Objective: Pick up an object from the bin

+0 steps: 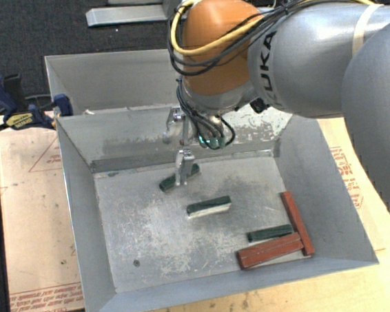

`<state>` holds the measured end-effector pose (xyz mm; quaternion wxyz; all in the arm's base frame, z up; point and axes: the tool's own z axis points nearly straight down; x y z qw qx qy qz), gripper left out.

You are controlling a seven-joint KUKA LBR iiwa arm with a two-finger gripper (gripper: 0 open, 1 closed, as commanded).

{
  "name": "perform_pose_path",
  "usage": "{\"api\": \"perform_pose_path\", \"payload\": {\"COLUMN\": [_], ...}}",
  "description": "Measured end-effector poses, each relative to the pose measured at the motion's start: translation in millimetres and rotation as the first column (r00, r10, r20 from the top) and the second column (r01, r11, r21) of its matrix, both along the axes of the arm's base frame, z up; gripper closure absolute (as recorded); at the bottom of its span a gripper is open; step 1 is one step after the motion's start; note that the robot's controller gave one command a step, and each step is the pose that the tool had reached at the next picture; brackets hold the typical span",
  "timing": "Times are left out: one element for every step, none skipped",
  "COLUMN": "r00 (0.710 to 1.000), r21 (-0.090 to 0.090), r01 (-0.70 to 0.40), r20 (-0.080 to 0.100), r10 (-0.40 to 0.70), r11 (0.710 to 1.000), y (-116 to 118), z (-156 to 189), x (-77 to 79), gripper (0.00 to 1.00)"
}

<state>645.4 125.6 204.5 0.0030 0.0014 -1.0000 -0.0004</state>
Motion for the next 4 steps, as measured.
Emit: {"api": "perform_pose_path", "payload": {"r00": [1.000, 1.000, 1.000, 0.997], "r21": [0.001, 0.001, -0.002, 0.001], "r01": [0.002, 0.000, 0.008, -0.080], "r20": [0.008, 0.008, 0.003, 0.014], "r10": [-0.002, 0.000, -0.008, 0.080], "r11": [1.000, 1.000, 1.000, 0.997], "y": [-1, -1, -25, -38], "z": [5, 4, -41, -75], "x": [1.8, 1.5, -3.8, -13.5], "gripper": [0.00, 0.00, 0.00, 0.00]}}
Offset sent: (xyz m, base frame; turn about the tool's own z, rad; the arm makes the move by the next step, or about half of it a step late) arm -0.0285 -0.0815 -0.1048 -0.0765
